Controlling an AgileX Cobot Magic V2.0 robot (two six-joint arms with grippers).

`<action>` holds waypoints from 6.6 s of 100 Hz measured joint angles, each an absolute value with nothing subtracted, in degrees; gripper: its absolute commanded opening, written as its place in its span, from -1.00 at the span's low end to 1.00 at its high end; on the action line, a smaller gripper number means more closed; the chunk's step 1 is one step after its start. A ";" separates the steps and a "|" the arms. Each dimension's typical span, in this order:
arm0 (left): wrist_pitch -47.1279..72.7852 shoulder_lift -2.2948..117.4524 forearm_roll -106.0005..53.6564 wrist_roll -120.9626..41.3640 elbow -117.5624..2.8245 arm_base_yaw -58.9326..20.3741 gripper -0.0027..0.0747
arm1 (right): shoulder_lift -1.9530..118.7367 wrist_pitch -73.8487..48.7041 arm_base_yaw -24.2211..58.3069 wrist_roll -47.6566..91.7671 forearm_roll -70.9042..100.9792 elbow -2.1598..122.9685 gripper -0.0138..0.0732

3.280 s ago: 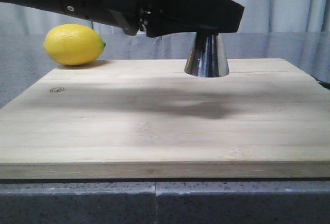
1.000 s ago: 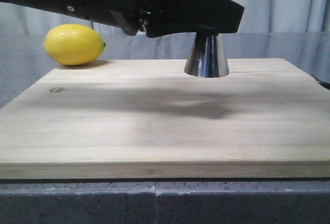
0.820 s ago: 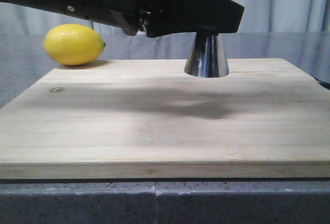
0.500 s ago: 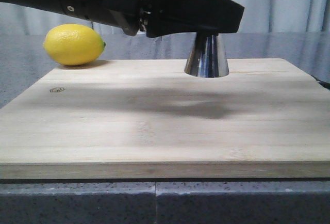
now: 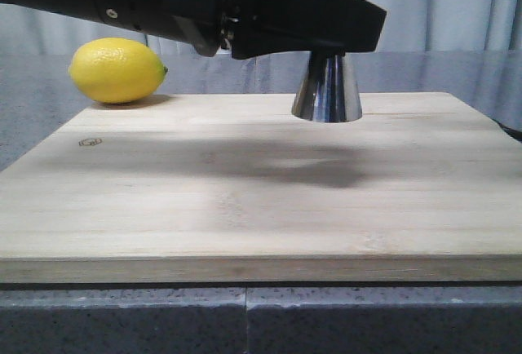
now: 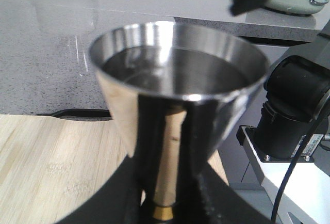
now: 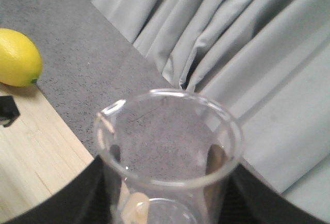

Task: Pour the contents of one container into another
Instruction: 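Tilt the glass beaker upright and lower it with the right gripper, then set the glass beaker down on the board's far corner with the right gripper, then open the right gripper and raise it away from the beaker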

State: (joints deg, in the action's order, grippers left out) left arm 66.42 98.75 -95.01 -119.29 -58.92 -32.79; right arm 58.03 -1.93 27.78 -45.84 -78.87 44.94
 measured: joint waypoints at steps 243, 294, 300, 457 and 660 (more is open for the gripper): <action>66.42 98.75 -94.57 -119.29 -58.92 -32.43 -0.98 | 98.65 60.09 -3.03 -21.59 -55.60 36.61 -0.38; 66.42 98.75 -94.48 -119.29 -58.92 -32.43 -0.98 | 100.86 63.01 -3.03 -19.19 -53.32 36.61 -0.38; 66.42 98.75 -94.48 -119.29 -58.92 -32.43 -0.98 | 100.86 63.01 -3.03 -19.14 -53.32 36.61 -0.38; 66.42 98.75 -94.48 -119.29 -58.92 -32.43 -0.98 | 100.95 61.43 -3.03 -19.94 -51.83 36.72 0.55; 66.42 98.75 -94.48 -121.11 -58.92 -25.18 -0.98 | 69.22 59.08 -3.03 -32.85 -51.17 36.61 0.64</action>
State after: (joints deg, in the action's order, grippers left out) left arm 66.42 98.75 -94.48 -121.11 -58.92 -25.18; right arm 69.22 59.08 -3.03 -32.85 -51.17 36.61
